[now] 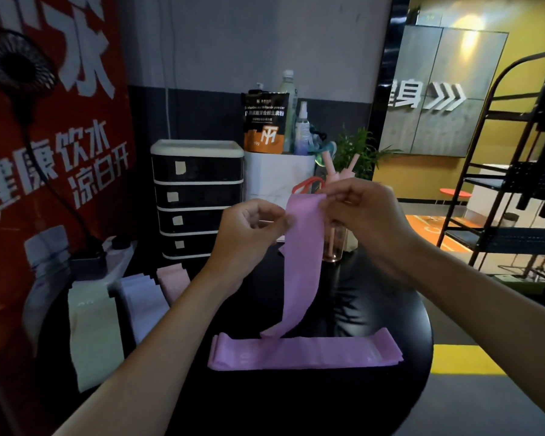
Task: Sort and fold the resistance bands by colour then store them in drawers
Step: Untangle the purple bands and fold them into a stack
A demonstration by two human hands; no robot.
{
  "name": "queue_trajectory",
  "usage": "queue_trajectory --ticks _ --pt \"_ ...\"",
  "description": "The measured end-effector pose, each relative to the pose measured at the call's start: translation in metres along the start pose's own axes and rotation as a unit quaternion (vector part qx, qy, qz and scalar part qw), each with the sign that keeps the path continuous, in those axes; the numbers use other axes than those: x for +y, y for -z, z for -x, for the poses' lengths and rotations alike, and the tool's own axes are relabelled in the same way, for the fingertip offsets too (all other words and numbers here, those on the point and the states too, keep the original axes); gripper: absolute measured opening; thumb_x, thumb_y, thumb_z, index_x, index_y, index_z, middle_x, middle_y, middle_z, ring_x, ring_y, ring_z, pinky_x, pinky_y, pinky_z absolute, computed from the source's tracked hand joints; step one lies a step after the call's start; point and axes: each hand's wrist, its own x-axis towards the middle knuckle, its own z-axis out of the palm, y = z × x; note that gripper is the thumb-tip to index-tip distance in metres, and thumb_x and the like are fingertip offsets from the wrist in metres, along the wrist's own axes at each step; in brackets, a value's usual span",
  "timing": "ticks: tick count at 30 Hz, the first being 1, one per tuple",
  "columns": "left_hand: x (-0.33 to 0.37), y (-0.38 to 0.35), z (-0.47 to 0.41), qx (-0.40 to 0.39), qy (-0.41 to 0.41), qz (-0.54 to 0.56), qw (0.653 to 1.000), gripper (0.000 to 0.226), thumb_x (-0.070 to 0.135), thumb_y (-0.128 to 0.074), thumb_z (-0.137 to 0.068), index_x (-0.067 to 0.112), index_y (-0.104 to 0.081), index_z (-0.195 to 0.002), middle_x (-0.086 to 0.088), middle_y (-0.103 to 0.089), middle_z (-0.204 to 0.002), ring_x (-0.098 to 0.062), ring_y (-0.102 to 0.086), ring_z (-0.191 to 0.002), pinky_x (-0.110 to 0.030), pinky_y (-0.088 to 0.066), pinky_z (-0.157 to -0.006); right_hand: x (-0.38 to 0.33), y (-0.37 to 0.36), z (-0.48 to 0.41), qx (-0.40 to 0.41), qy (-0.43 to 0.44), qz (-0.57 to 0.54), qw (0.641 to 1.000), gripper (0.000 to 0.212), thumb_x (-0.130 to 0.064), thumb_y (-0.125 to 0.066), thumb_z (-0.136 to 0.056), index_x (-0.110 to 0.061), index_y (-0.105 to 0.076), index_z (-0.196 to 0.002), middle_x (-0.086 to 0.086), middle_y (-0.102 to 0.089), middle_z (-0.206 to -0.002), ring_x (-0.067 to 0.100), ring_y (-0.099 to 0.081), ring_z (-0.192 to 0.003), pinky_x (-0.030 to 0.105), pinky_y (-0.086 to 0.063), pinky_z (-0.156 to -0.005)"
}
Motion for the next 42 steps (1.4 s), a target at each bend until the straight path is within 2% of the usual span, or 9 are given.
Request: queue_trajectory --ticks 5,10,13,16,20,26,31,37,42 --pt "0.004 -0.006 0.006 -0.024 0.014 -0.029 0.999 0.005 0.011 -0.076 -0.086 0.011 -0.071 -0.085 0.001 -0.071 -0.077 -0.009 -0.065 -0.069 -0.024 -0.057 -0.066 -0.006 0.004 0.002 0.013 0.019 -0.001 1.000 0.032 0.008 -0.066 -0.083 -0.023 -0.071 -0.079 -0.002 -0.070 -0.071 0.010 -0.065 -0.067 0.027 -0.059 -0.069" --pt "0.009 -0.003 0.005 0.000 -0.019 -0.037 0.999 0.006 0.006 -0.074 -0.086 0.011 -0.072 -0.084 -0.013 -0.073 -0.087 -0.020 -0.068 -0.078 -0.037 -0.060 -0.072 -0.005 0.008 0.001 0.020 0.025 0.003 0.999 0.031 0.011 -0.067 -0.082 -0.020 -0.068 -0.082 0.002 -0.067 -0.072 0.002 -0.063 -0.061 0.015 -0.053 -0.062" --pt "0.014 0.006 -0.004 0.027 -0.058 -0.079 0.995 0.009 0.004 -0.074 -0.085 0.013 -0.072 -0.083 -0.009 -0.072 -0.084 -0.022 -0.068 -0.076 -0.036 -0.059 -0.072 0.002 0.014 0.001 0.005 0.038 0.035 0.999 0.032 0.011 -0.066 -0.083 -0.021 -0.065 -0.085 0.006 -0.064 -0.073 0.003 -0.061 -0.063 0.013 -0.052 -0.065" --pt "0.018 0.016 -0.017 0.046 -0.088 -0.131 0.986 0.008 0.000 -0.073 -0.084 0.007 -0.073 -0.089 -0.011 -0.072 -0.084 -0.027 -0.067 -0.079 -0.036 -0.058 -0.073 0.009 0.020 0.001 -0.004 0.063 0.103 0.993 0.021 0.011 -0.066 -0.084 -0.008 -0.071 -0.092 0.001 -0.066 -0.077 0.002 -0.059 -0.066 0.012 -0.052 -0.070" --pt "0.020 0.023 -0.024 0.037 -0.100 -0.185 0.977 0.010 0.002 -0.074 -0.084 0.008 -0.074 -0.093 -0.008 -0.072 -0.085 -0.020 -0.067 -0.078 -0.029 -0.057 -0.074 0.012 0.022 0.001 0.005 0.068 0.128 0.989 0.019 0.007 -0.068 -0.084 -0.010 -0.074 -0.090 -0.003 -0.071 -0.082 0.001 -0.064 -0.071 0.015 -0.054 -0.072" --pt "0.017 0.018 -0.019 0.029 -0.047 -0.152 0.987 0.009 0.005 -0.070 -0.089 0.010 -0.073 -0.095 -0.005 -0.073 -0.087 -0.001 -0.064 -0.071 -0.013 -0.053 -0.068 0.001 0.017 0.003 -0.005 0.067 0.087 0.994 0.022 0.007 -0.065 -0.086 -0.014 -0.070 -0.079 -0.005 -0.067 -0.079 -0.007 -0.060 -0.067 0.009 -0.047 -0.064" --pt "0.023 0.005 -0.009 0.018 -0.061 -0.131 0.989 0.007 0.009 -0.069 -0.090 0.013 -0.073 -0.086 0.007 -0.069 -0.079 0.001 -0.060 -0.072 -0.013 -0.049 -0.068 -0.005 0.010 0.000 -0.006 0.046 0.063 0.997 0.024 0.010 -0.061 -0.084 -0.012 -0.068 -0.078 0.003 -0.066 -0.072 0.000 -0.060 -0.058 0.014 -0.051 -0.058" --pt "0.039 -0.004 0.000 -0.068 -0.042 -0.103 0.992 0.016 0.021 -0.064 -0.095 0.011 -0.077 -0.097 0.001 -0.077 -0.089 -0.011 -0.072 -0.086 -0.025 -0.058 -0.074 -0.009 0.001 0.001 -0.004 0.078 0.044 0.996 0.010 0.010 -0.062 -0.085 0.005 -0.069 -0.089 0.014 -0.067 -0.079 0.007 -0.063 -0.057 0.017 -0.055 -0.058" --pt "0.040 -0.004 0.002 -0.086 -0.031 -0.037 0.995 0.023 0.012 -0.079 -0.083 0.009 -0.074 -0.105 -0.001 -0.077 -0.097 -0.012 -0.074 -0.090 -0.021 -0.057 -0.079 -0.011 -0.005 0.001 -0.005 0.080 -0.001 0.997 0.006 0.010 -0.066 -0.084 0.006 -0.069 -0.087 0.019 -0.069 -0.081 0.017 -0.068 -0.065 0.024 -0.059 -0.062"
